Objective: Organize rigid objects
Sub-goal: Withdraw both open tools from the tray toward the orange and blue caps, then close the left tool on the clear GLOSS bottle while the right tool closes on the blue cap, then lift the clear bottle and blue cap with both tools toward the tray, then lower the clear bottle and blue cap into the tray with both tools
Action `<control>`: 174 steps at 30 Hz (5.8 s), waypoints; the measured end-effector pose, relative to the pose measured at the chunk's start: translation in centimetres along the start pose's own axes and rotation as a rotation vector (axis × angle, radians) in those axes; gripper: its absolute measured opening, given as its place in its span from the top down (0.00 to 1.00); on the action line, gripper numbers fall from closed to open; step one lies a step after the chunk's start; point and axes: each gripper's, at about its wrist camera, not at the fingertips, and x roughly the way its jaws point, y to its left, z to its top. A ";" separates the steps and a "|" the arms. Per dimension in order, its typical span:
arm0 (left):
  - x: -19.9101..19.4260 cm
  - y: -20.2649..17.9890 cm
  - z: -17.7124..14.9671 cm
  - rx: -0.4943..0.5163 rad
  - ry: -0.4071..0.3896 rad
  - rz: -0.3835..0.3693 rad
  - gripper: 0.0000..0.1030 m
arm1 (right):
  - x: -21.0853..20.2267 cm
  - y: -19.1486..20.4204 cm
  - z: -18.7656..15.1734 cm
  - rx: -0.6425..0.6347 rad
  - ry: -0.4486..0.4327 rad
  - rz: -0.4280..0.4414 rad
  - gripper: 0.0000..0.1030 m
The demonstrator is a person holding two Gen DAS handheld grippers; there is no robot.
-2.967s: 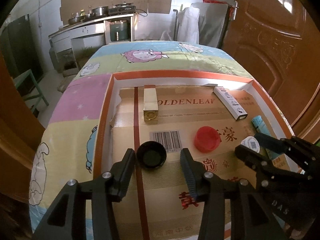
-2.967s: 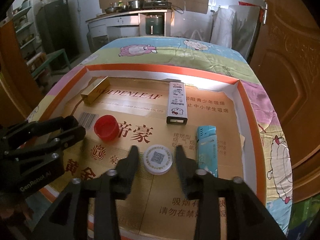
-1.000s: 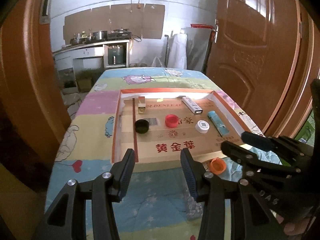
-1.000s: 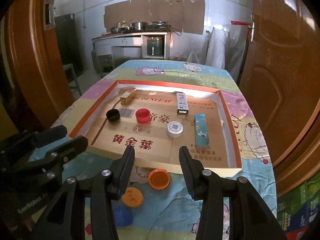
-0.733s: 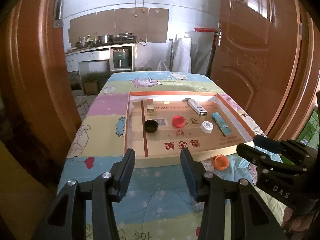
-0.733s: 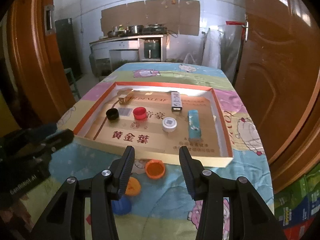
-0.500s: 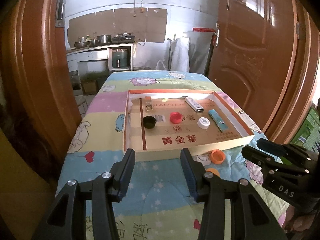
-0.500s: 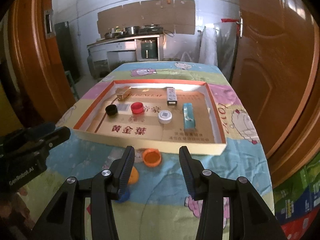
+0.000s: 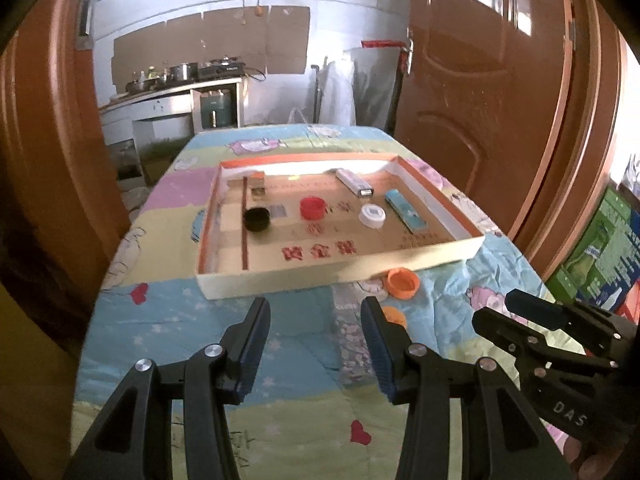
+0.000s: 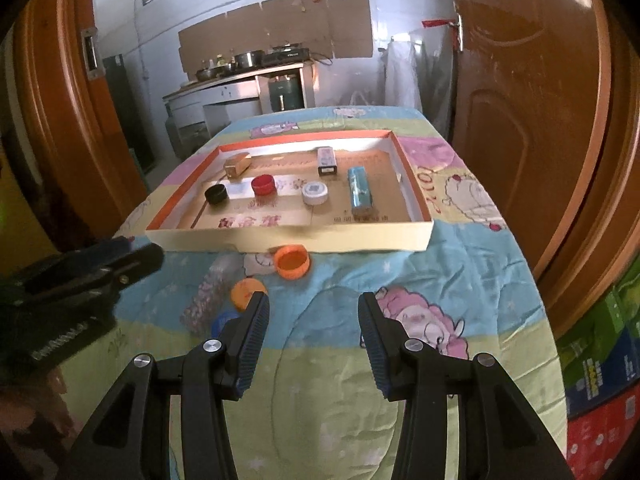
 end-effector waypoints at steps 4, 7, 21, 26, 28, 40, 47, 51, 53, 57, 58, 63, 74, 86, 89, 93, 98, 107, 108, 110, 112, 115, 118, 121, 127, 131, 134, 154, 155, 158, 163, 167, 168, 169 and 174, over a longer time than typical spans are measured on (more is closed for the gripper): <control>1.3 -0.6 -0.4 0.006 0.026 -0.004 0.54 | 0.4 -0.2 -0.5 0.006 0.011 0.004 0.54; 2.4 -0.9 -0.7 0.004 0.048 -0.012 0.54 | 0.7 -0.3 -0.9 0.007 0.019 0.008 0.53; 5.9 -1.2 -1.5 -0.023 0.149 -0.066 0.80 | 1.9 -1.2 -2.2 0.031 0.052 0.019 0.53; 5.5 -0.3 -1.7 -0.060 0.141 -0.100 0.80 | 2.4 -0.8 -2.7 0.026 0.070 0.047 0.53; 5.1 -0.1 -1.8 -0.064 0.133 -0.093 0.81 | 2.5 -0.5 -2.9 0.020 0.077 0.059 0.53; 1.9 1.5 -1.4 -0.061 0.059 -0.010 0.80 | 3.6 4.6 -3.3 -0.111 0.087 0.152 0.53; 1.6 2.1 -1.4 -0.061 0.051 -0.002 0.80 | 5.1 5.7 -2.5 -0.120 0.099 0.103 0.53; 1.9 2.1 -1.7 -0.062 0.059 -0.001 0.80 | 5.2 5.6 -2.4 -0.107 0.103 0.087 0.70; 2.0 2.1 -1.8 -0.060 0.061 0.001 0.80 | 5.2 5.5 -2.3 -0.098 0.105 0.090 0.70; 1.9 2.0 -1.9 -0.057 0.058 0.009 0.80 | 4.9 5.5 -2.3 -0.095 0.100 0.088 0.70; 1.9 2.0 -1.9 -0.057 0.057 0.010 0.80 | 4.8 5.6 -2.3 -0.096 0.096 0.082 0.70; 1.9 1.9 -1.8 -0.051 0.056 0.020 0.80 | 3.9 6.0 -2.0 -0.113 0.062 0.054 0.70; 1.9 1.8 -1.3 -0.044 0.052 0.036 0.80 | 3.2 5.8 -0.7 -0.110 0.021 0.034 0.70; 2.1 1.9 -0.8 -0.043 0.050 0.037 0.80 | 3.5 4.3 0.6 -0.089 0.010 0.018 0.70; 2.2 2.0 -0.4 -0.042 0.048 0.036 0.80 | 3.6 4.1 0.9 -0.090 0.007 0.013 0.70; 2.6 1.9 0.3 -0.043 0.045 0.031 0.80 | 3.7 3.6 1.4 -0.085 0.003 0.010 0.70; 2.9 2.0 1.3 -0.046 0.042 0.015 0.80 | 3.7 3.0 2.1 -0.085 -0.005 0.001 0.70; 3.8 2.5 3.7 -0.049 0.037 0.006 0.80 | 3.8 1.5 3.9 -0.084 -0.020 -0.013 0.70; 3.8 2.5 3.9 -0.048 0.037 0.007 0.80 | 3.8 1.4 4.2 -0.085 -0.022 -0.014 0.70; 4.1 2.4 4.5 -0.043 0.037 0.009 0.80 | 3.9 1.0 4.7 -0.084 -0.024 -0.013 0.70; 4.3 2.4 5.0 -0.039 0.036 0.010 0.80 | 4.0 0.7 5.2 -0.087 -0.024 -0.016 0.70; 4.7 2.2 5.6 -0.031 0.040 0.011 0.80 | 4.3 0.4 6.0 -0.095 -0.024 -0.018 0.70; 5.1 2.0 6.3 -0.025 0.044 0.012 0.80 | 4.6 0.0 6.6 -0.095 -0.016 -0.011 0.70; 5.7 1.8 7.1 -0.019 0.044 0.015 0.80 | 5.1 -0.4 7.3 -0.085 -0.007 -0.002 0.70; 6.9 1.6 8.5 -0.011 0.060 0.016 0.80 | 6.1 -1.5 8.7 -0.055 0.010 0.013 0.70; 8.0 1.5 9.5 -0.001 0.079 0.016 0.80 | 6.8 -2.2 9.9 -0.051 0.020 0.010 0.70; 9.0 1.5 10.2 0.000 0.101 0.009 0.80 | 7.3 -2.7 11.0 -0.048 0.027 0.014 0.70; 16.4 3.0 13.9 -0.079 0.257 -0.012 0.80 | 13.8 -5.8 18.2 -0.037 0.134 0.004 0.70; 16.8 3.0 14.0 -0.081 0.264 -0.011 0.80 | 14.2 -5.9 18.5 -0.037 0.143 0.002 0.70; 17.6 3.1 14.2 -0.093 0.277 -0.016 0.80 | 15.6 -6.5 19.1 -0.028 0.170 -0.001 0.70; 18.6 3.2 14.8 -0.093 0.280 0.004 0.80 | 16.9 -7.0 19.7 -0.012 0.186 -0.006 0.70; 19.2 2.8 15.3 -0.060 0.273 0.034 0.80 | 17.7 -7.2 20.0 -0.004 0.193 -0.002 0.70; 19.4 2.7 15.4 -0.053 0.274 0.037 0.80 | 18.0 -7.1 20.1 -0.008 0.197 -0.003 0.70; 19.5 2.7 15.5 -0.050 0.275 0.038 0.80 | 18.2 -7.1 20.1 -0.011 0.199 -0.003 0.70; 20.2 2.7 15.5 -0.039 0.287 0.052 0.80 | 19.4 -7.1 20.1 -0.007 0.216 -0.004 0.70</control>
